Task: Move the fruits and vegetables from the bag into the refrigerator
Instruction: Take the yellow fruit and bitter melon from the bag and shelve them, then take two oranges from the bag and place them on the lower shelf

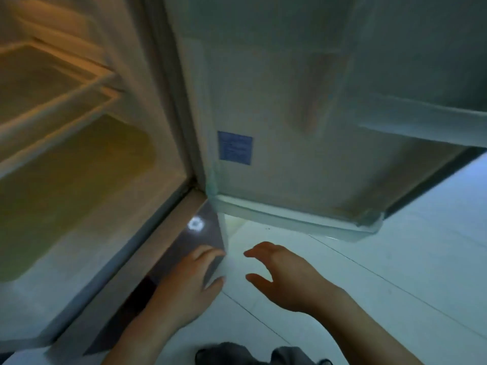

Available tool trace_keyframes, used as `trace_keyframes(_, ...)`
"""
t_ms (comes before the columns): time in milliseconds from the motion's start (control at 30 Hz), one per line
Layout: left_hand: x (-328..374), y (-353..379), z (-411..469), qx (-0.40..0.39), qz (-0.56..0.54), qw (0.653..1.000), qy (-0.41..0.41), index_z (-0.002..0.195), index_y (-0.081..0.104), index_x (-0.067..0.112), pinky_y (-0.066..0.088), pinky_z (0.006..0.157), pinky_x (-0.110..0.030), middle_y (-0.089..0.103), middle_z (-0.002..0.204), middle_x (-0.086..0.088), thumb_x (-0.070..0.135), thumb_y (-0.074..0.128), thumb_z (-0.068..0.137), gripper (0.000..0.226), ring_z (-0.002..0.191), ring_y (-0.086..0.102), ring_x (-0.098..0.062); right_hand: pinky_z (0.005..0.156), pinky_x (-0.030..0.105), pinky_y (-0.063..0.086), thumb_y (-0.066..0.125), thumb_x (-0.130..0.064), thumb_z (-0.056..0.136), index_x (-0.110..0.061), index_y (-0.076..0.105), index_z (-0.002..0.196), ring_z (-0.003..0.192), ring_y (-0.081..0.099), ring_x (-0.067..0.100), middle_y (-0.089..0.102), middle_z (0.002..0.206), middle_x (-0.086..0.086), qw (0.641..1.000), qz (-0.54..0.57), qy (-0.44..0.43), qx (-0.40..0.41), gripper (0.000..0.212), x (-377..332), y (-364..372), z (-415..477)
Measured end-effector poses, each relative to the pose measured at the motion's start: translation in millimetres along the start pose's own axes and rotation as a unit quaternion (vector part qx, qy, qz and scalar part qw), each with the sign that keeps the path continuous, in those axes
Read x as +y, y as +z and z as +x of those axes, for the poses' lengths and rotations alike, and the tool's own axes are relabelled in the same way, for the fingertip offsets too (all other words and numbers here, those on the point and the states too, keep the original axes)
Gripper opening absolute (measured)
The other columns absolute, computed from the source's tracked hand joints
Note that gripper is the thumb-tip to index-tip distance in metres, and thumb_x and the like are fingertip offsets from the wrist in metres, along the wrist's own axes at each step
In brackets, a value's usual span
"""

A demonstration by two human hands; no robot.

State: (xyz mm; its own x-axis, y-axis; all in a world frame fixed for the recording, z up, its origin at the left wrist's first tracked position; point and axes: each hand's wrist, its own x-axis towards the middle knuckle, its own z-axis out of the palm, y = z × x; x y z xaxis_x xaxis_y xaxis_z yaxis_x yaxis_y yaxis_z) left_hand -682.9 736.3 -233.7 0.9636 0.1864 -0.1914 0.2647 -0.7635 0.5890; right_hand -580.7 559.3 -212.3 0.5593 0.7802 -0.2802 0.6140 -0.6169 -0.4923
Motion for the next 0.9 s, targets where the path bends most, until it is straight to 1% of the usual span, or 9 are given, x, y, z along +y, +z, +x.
trace_keyframes(100, 48, 46, 15, -0.057, -0.014, 0.998, 0.015, 0.126, 0.042, 0.037, 0.028, 0.088, -0.010, 0.031, 0.124, 0.026, 0.036, 0.055, 0.089, 0.040, 0.115, 0.038, 0.006, 0.103, 0.029, 0.040, 0.046, -0.044, 0.094, -0.031, 0.036, 0.138, 0.125, 0.043, 0.013, 0.040, 0.143, -0.009, 0.999, 0.004, 0.040, 0.009, 0.048, 55, -12, -47)
trace_keyframes(200, 98, 92, 28, -0.076, -0.012, 0.997, 0.027, 0.125, 0.042, 0.037, 0.027, 0.086, -0.009, 0.032, 0.122, 0.026, 0.034, 0.055, 0.089, 0.038, 0.114, 0.038, 0.005, 0.102, 0.028, 0.041, 0.046, -0.044, 0.094, -0.031, 0.037, 0.138, 0.123, 0.045, 0.012, 0.041, 0.142, -0.009, 0.996, 0.009, 0.080, 0.027, 0.047, 115, -27, -101)
trace_keyframes(367, 203, 180, 54, -0.107, -0.006, 0.989, 0.098, 0.124, 0.043, 0.039, 0.034, 0.096, -0.016, 0.038, 0.126, 0.025, 0.040, 0.053, 0.089, 0.037, 0.116, 0.041, 0.003, 0.098, 0.026, 0.042, 0.046, -0.045, 0.094, -0.030, 0.038, 0.138, 0.120, 0.047, 0.011, 0.042, 0.141, -0.011, 0.987, 0.019, 0.147, 0.061, 0.047, 216, -55, -191)
trace_keyframes(467, 269, 228, 71, -0.151, 0.020, 0.977, 0.152, 0.128, 0.041, 0.038, 0.036, 0.096, -0.017, 0.037, 0.132, 0.023, 0.044, 0.049, 0.089, 0.040, 0.116, 0.041, 0.002, 0.096, 0.025, 0.042, 0.044, -0.045, 0.094, -0.031, 0.039, 0.137, 0.119, 0.047, 0.010, 0.041, 0.141, -0.014, 0.974, 0.034, 0.206, 0.089, 0.045, 266, -70, -245)
trace_keyframes(600, 343, 265, 93, -0.196, 0.035, 0.960, 0.198, 0.130, 0.039, 0.040, 0.034, 0.098, -0.016, 0.035, 0.135, 0.024, 0.046, 0.048, 0.090, 0.041, 0.120, 0.039, 0.002, 0.099, 0.020, 0.037, 0.044, -0.047, 0.093, -0.034, 0.041, 0.134, 0.123, 0.042, 0.003, 0.042, 0.138, -0.019, 0.951, 0.083, 0.268, 0.129, 0.043, 317, -84, -304)
trace_keyframes(700, 374, 283, 116, -0.209, 0.047, 0.952, 0.220, 0.130, 0.038, 0.040, 0.033, 0.097, -0.015, 0.034, 0.136, 0.025, 0.046, 0.047, 0.090, 0.041, 0.121, 0.038, 0.003, 0.095, 0.013, 0.033, 0.044, -0.047, 0.093, -0.037, 0.042, 0.131, 0.121, 0.040, -0.003, 0.042, 0.134, -0.025, 0.935, 0.120, 0.298, 0.148, 0.040, 349, -89, -321)
trace_keyframes(833, 392, 302, 157, -0.235, 0.063, 0.944, 0.225, 0.128, 0.040, 0.041, 0.038, 0.097, -0.019, 0.037, 0.133, 0.026, 0.045, 0.047, 0.090, 0.039, 0.114, 0.044, 0.004, 0.094, 0.013, 0.035, 0.045, -0.048, 0.092, -0.039, 0.044, 0.130, 0.117, 0.041, -0.006, 0.042, 0.131, -0.028, 0.926, 0.156, 0.308, 0.154, 0.039, 384, -97, -317)
trace_keyframes(900, 398, 311, 180, -0.231, 0.050, 0.946, 0.220, 0.125, 0.043, 0.042, 0.039, 0.093, -0.017, 0.041, 0.128, 0.029, 0.043, 0.048, 0.090, 0.035, 0.111, 0.045, 0.006, 0.092, 0.012, 0.034, 0.045, -0.050, 0.091, -0.041, 0.043, 0.128, 0.115, 0.041, -0.008, 0.042, 0.129, -0.030, 0.926, 0.171, 0.305, 0.144, 0.038, 402, -108, -308)
